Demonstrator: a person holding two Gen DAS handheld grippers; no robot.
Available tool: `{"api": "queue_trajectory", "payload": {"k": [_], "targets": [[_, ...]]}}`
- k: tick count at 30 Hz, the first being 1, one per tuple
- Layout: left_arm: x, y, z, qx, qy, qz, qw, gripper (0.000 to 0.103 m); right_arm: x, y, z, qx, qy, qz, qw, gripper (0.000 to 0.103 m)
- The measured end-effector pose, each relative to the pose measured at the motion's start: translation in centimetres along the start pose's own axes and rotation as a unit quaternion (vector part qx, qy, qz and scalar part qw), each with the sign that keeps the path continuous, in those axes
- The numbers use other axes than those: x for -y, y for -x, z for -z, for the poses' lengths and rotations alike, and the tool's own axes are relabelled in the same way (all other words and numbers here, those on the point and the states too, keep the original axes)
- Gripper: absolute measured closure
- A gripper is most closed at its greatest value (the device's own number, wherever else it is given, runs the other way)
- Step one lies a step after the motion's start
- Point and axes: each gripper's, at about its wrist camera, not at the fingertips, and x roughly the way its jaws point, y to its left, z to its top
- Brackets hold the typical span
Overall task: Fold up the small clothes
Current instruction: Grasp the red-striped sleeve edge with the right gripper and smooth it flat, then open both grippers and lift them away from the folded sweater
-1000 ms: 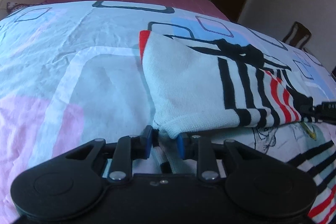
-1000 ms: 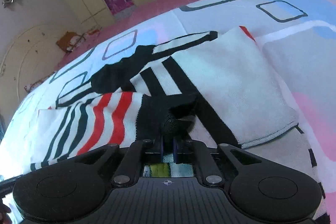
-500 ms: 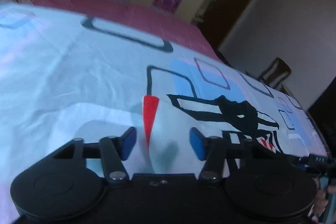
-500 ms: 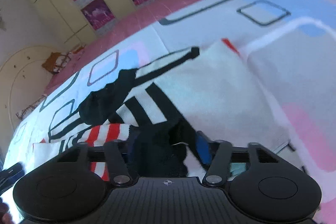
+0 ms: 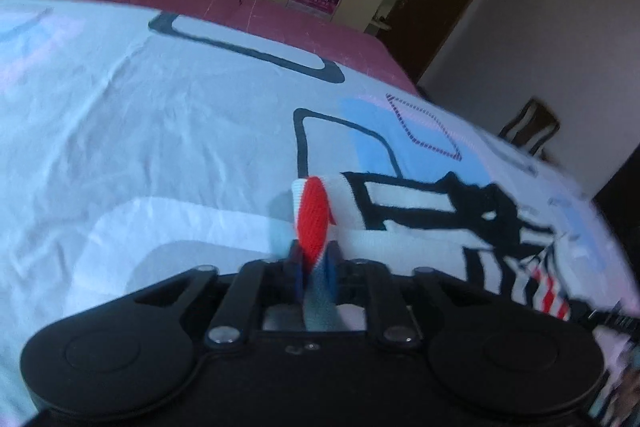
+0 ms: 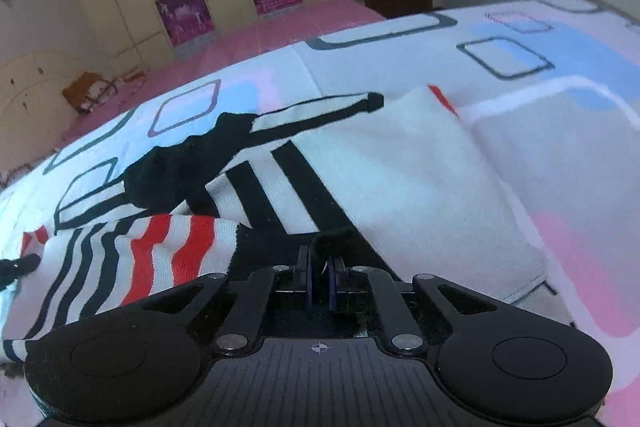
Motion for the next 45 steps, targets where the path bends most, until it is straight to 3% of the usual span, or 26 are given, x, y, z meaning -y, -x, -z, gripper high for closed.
{"api": "queue_trajectory", "payload": {"k": [1, 2, 3, 4, 5, 6, 8, 12, 14, 17, 19, 23, 26, 30, 31, 32, 33, 35, 38, 39, 41, 42, 44, 45], "targets": [[0.5, 0.7, -0.2, 0.004, -0.012, -0.025, 0.9996, 0.069, 0.0, 0.3, -0.2, 0.004, -0.003, 0.01, 1.0, 0.084], [1.3, 1.6, -0.3, 0.019, -0.028, -0.047, 0.9983, 0.058, 0.0, 1.4, -0.4, 0.028, -0.007, 0.038, 0.999, 0.052], [2.5, 2.6, -0.3, 0.039, -0.046, -0.053, 0.9968, 0.055, -0.2, 2.5, -0.6, 0.06, -0.008, 0.038, 0.997, 0.038], [3.9, 2.9, -0.4, 0.041, -0.059, -0.033, 0.9969, 0.055, -0.6, 2.9, -0.8, 0.07, -0.004, 0.014, 0.997, 0.039], [5.4, 2.8, -0.5, 0.029, -0.075, -0.008, 0.9968, 0.055, -1.4, 2.8, -1.2, 0.06, 0.007, -0.008, 0.998, 0.051], [7.4, 2.1, -0.4, 0.013, -0.094, 0.011, 0.9954, 0.055, -2.7, 2.2, -1.5, 0.042, 0.028, -0.032, 0.998, 0.074], [10.5, 0.4, -0.2, -0.017, -0.11, 0.037, 0.9931, 0.056, -5.3, 0.7, -1.7, 0.013, 0.055, -0.065, 0.996, 0.085], [12.9, -3.1, 0.8, -0.058, -0.08, 0.042, 0.9943, 0.055, -9.1, -1.9, -1.3, -0.027, 0.072, -0.098, 0.992, 0.086], [13.0, -4.1, 1.6, -0.055, -0.079, 0.037, 0.9947, 0.054, -10.2, -3.8, -0.6, -0.062, 0.085, -0.1, 0.989, 0.086], [13.2, -3.9, 1.9, -0.048, -0.106, 0.03, 0.9927, 0.054, -10.7, -3.9, 0.3, -0.04, 0.137, -0.085, 0.986, 0.087], [12.5, -3.1, 1.8, -0.05, -0.104, 0.03, 0.9929, 0.054, -10.2, -3.2, 0.0, -0.032, 0.144, -0.058, 0.987, 0.086], [9.4, -1.0, 2.2, -0.035, -0.104, 0.018, 0.9938, 0.059, -4.1, -2.1, -0.3, -0.024, 0.102, 0.001, 0.994, 0.086], [9.6, -0.3, 2.2, -0.029, -0.087, 0.008, 0.9957, 0.057, -2.0, -1.9, -0.6, -0.029, 0.077, -0.013, 0.997, 0.086], [13.1, 0.5, 2.8, -0.015, -0.097, 0.002, 0.9952, 0.043, -4.1, -0.6, -1.1, -0.018, 0.094, -0.02, 0.995, 0.085], [13.8, 0.6, 3.3, -0.015, -0.104, -0.01, 0.9944, 0.036, -4.7, -0.3, -0.8, -0.018, 0.102, -0.023, 0.994, 0.079], [14.6, 0.7, 4.0, -0.015, -0.122, -0.018, 0.9922, 0.034, -5.1, -0.1, -0.4, -0.019, 0.113, -0.023, 0.993, 0.049], [15.1, 0.6, 4.8, -0.02, -0.14, -0.027, 0.9895, 0.034, -5.2, 0.0, 0.0, -0.019, 0.122, -0.021, 0.992, 0.029], [15.1, 0.1, 6.3, -0.034, -0.157, -0.049, 0.9858, 0.034, -5.0, -0.6, 1.2, -0.049, 0.148, -0.008, 0.988, 0.029], [14.8, 0.9, 6.7, -0.021, -0.145, -0.051, 0.9879, 0.035, -4.5, -0.2, 1.8, -0.043, 0.147, -0.011, 0.988, 0.03], [14.7, 1.4, 6.7, -0.021, -0.141, -0.052, 0.9885, 0.035, -4.5, 0.4, 1.6, -0.04, 0.145, -0.007, 0.989, 0.037], [14.5, 2.5, 6.8, -0.02, -0.133, -0.051, 0.9897, 0.033, -3.9, 2.2, 1.3, -0.02, 0.133, -0.012, 0.991, 0.038], [14.5, 3.2, 7.0, -0.017, -0.13, -0.053, 0.9899, 0.031, -3.6, 3.0, 1.2, -0.016, 0.127, -0.018, 0.992, 0.038], [14.7, 4.7, 7.7, -0.005, -0.132, -0.067, 0.9889, 0.015, -2.8, 4.6, 1.2, -0.015, 0.12, -0.032, 0.992, 0.038], [14.8, 5.4, 8.0, 0.003, -0.134, -0.081, 0.9877, 0.012, -2.5, 5.2, 1.3, -0.012, 0.119, -0.036, 0.992, 0.038]]}}
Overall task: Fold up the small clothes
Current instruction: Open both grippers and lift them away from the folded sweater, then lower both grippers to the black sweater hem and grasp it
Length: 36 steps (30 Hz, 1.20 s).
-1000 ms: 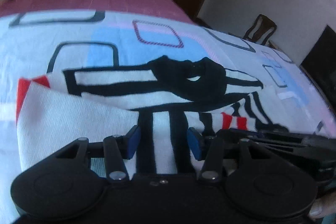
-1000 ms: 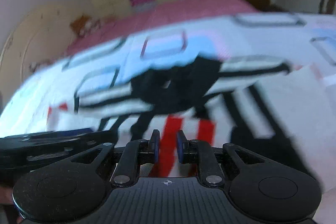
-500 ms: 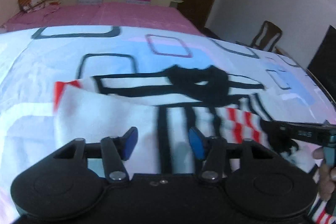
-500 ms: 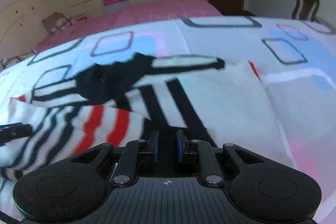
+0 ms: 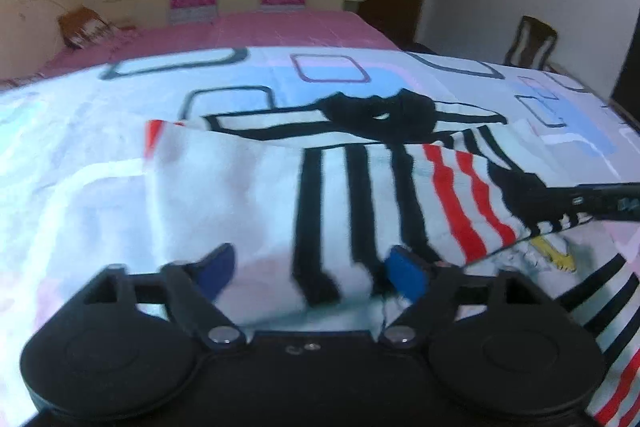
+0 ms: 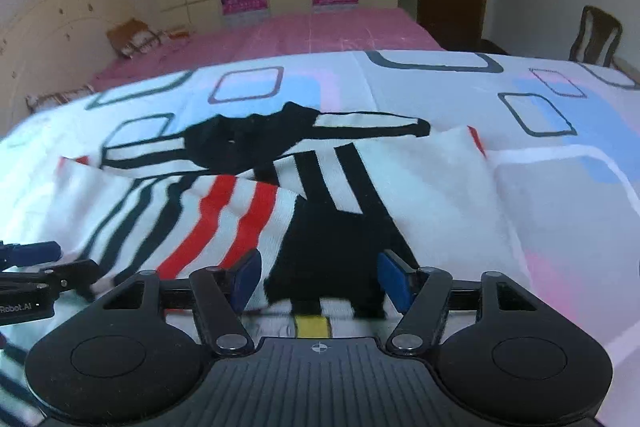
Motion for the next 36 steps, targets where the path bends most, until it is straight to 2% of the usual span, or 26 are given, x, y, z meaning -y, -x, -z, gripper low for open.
{"api": "queue_trajectory", "payload": {"k": [6, 13, 24, 25, 27, 30, 32, 36], "targets": [[1.2, 3.5, 2.6, 0.001, 0.01, -0.038, 0.9992, 0.011, 1.8, 3.3, 1.2, -0.006, -0.026, -0.035, 0.999, 0.038], [4.1, 7.3, 6.2, -0.006, 0.021, -0.068, 0.9974, 0.013, 5.2, 8.1, 4.0, -0.003, -0.017, -0.059, 0.998, 0.038], [6.2, 12.8, 12.2, -0.025, 0.032, -0.099, 0.9943, 0.014, 11.1, 14.6, 10.4, -0.023, -0.016, -0.064, 0.998, 0.038], [6.2, 13.1, 12.9, -0.031, 0.032, -0.104, 0.9936, 0.014, 11.6, 14.9, 11.0, -0.028, -0.018, -0.063, 0.997, 0.037], [6.0, 13.8, 14.2, -0.036, 0.034, -0.111, 0.9926, 0.015, 12.7, 15.4, 12.4, -0.035, -0.033, -0.062, 0.997, 0.021], [5.5, 15.2, 16.0, -0.039, 0.054, -0.106, 0.9921, 0.016, 14.2, 16.1, 14.2, -0.051, -0.064, -0.082, 0.993, 0.021], [4.9, 15.9, 17.0, -0.042, 0.077, -0.096, 0.9915, 0.023, 15.0, 16.4, 15.3, -0.063, -0.083, -0.101, 0.989, 0.021], [3.7, 17.3, 18.3, -0.038, 0.115, -0.087, 0.9888, 0.025, 16.0, 16.7, 16.9, -0.077, -0.1, -0.121, 0.985, 0.021]]}}
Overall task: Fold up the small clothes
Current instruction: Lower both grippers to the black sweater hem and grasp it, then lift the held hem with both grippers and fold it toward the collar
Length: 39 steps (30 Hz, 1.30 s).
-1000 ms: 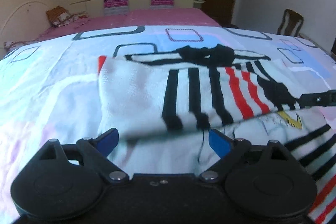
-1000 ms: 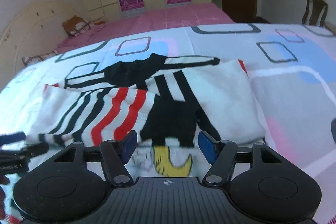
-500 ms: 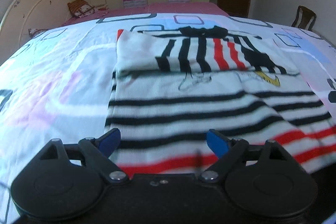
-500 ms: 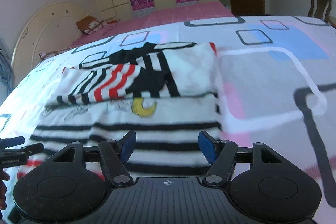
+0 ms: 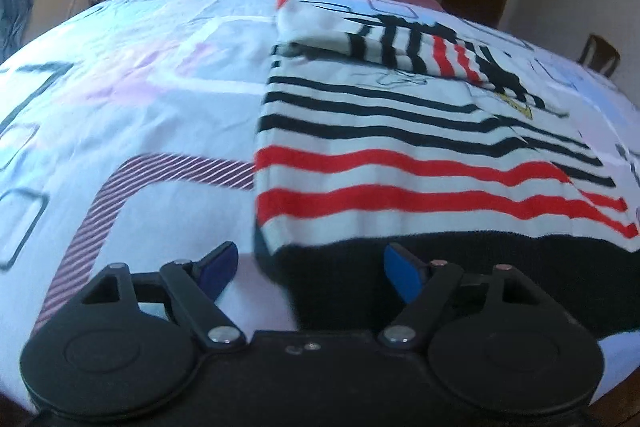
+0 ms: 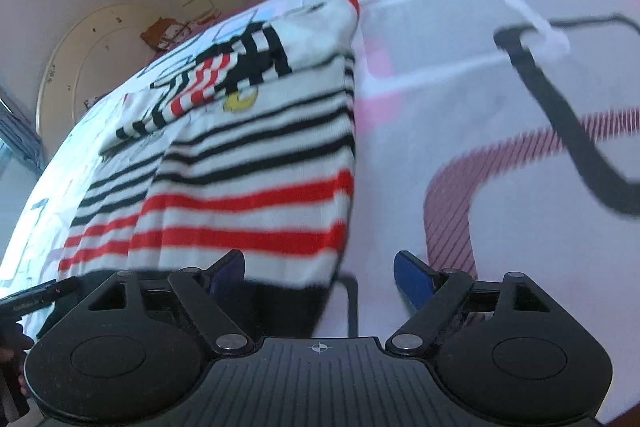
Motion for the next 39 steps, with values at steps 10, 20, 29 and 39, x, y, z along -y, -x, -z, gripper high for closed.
{"api": "queue_trajectory", "payload": {"k": [10, 20, 29, 39], "targets": [[-2.5, 0.3, -0.4, -0.022, 0.064, 0.091, 0.9935, 0.03, 2.0, 0.4, 1.0, 0.007, -0.081, -0.097, 0.992, 0.038], [-2.6, -0.3, 1.0, -0.044, 0.116, 0.209, 0.9699, 0.046, 3.1, -0.3, 1.7, -0.048, -0.133, -0.175, 0.974, 0.053], [-3.6, -1.8, 0.6, -0.036, 0.175, 0.219, 0.9592, 0.097, 3.1, -1.3, 2.1, -0.059, -0.148, -0.198, 0.967, 0.098], [-4.8, -0.4, 2.3, 0.009, 0.224, 0.168, 0.96, 0.097, 3.7, 0.7, 1.4, -0.014, -0.133, -0.199, 0.971, 0.098]]}}
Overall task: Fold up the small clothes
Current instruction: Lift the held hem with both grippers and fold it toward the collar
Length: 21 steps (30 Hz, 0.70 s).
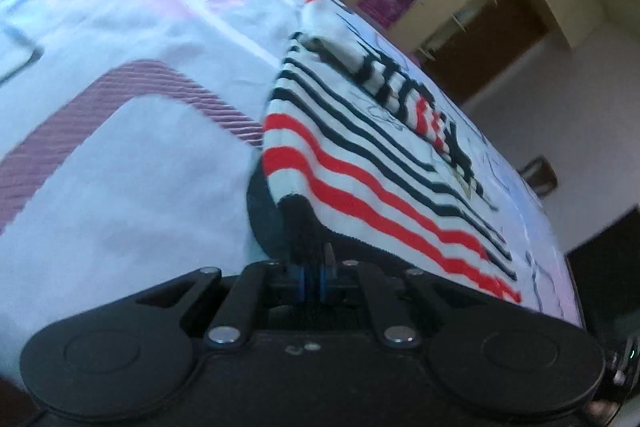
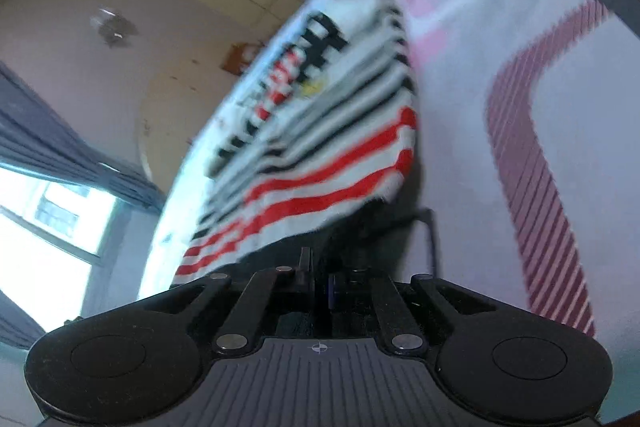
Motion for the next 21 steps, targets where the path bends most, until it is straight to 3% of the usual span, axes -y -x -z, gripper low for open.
{"api": "queue_trajectory", "payload": {"k": [6, 13, 21], "targets": [[1.0, 1.8, -0.8, 0.059, 0.032, 0.023, 0.9975, 0.097, -2.3, 0.8, -1.6, 0.04, 0.027, -0.022, 0.999, 0.098], [4.0, 3.1, -4.3, 0.121, 0.045, 0.075, 0.9888, 0.097, -5.2, 0.4, -5.8, 0.082, 0.052, -0.034, 0.995, 0.098], [7.5, -0.1, -11.1, 0.141, 0.034, 0.11, 0.9833, 0.097, -7.8, -0.7, -12.3, 0.131, 0.047, -0.033, 0.99, 0.098]]}}
